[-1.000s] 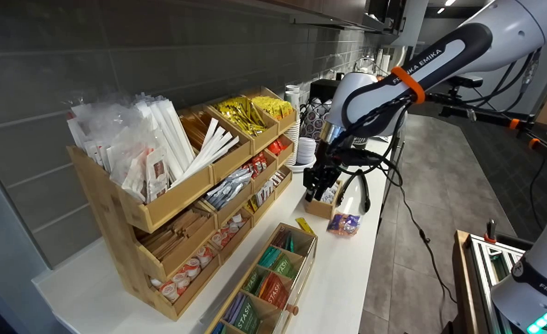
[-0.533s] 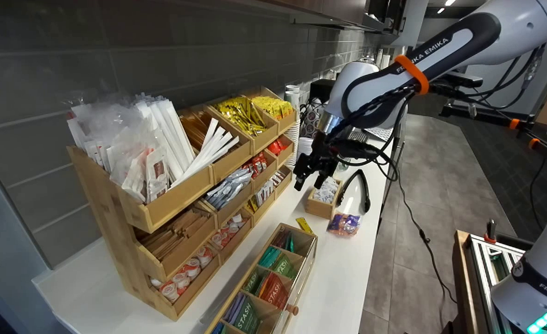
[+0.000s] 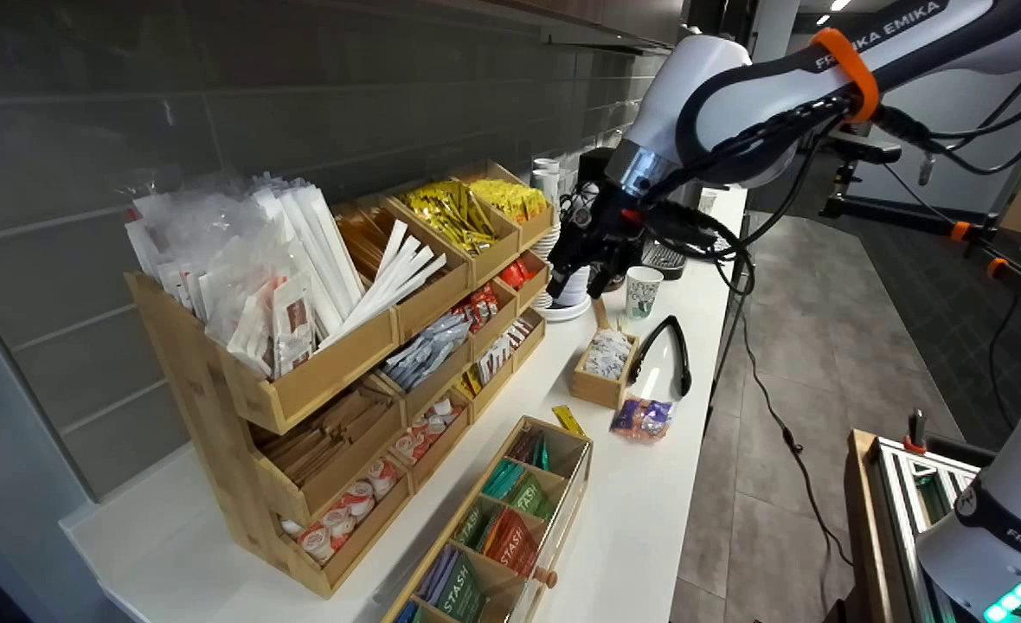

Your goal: Take the yellow packet off of the wooden rack

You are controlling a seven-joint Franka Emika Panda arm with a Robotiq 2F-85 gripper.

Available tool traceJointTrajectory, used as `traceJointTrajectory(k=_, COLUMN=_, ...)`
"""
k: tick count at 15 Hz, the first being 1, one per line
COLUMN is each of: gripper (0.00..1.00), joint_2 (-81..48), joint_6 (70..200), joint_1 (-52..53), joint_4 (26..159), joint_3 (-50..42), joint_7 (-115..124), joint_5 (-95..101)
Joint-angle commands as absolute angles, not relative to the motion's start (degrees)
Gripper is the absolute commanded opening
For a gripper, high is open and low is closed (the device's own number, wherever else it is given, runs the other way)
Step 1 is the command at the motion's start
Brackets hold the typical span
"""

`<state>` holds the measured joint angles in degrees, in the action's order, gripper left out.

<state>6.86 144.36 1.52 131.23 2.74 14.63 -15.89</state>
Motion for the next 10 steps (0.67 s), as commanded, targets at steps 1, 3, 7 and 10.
traceJointTrajectory(k=1, gripper=1.0, joint_2=11.2, joint_6=139.4, joint_1=0.9, joint_4=130.8, joint_3=3.0, joint_7=19.3, joint_5=-11.5)
traceJointTrajectory(k=3, gripper=1.0, joint_2=12.7, joint_6=136.1, joint_1=0.3, joint_4=130.1, joint_3=3.2, joint_7=21.1, joint_5=-8.7)
traceJointTrajectory(k=7, gripper=1.0, joint_2=15.4, joint_6=128.2, joint_1=-0.8, joint_4=129.3, joint_3=3.3, joint_7=22.2, joint_5=-3.7)
traceJointTrajectory(k=10, gripper=1.0, joint_2=14.8, joint_6=129.8, joint_1=-0.5, joint_4=129.2, joint_3=2.9, joint_7=21.0, joint_5=-5.2)
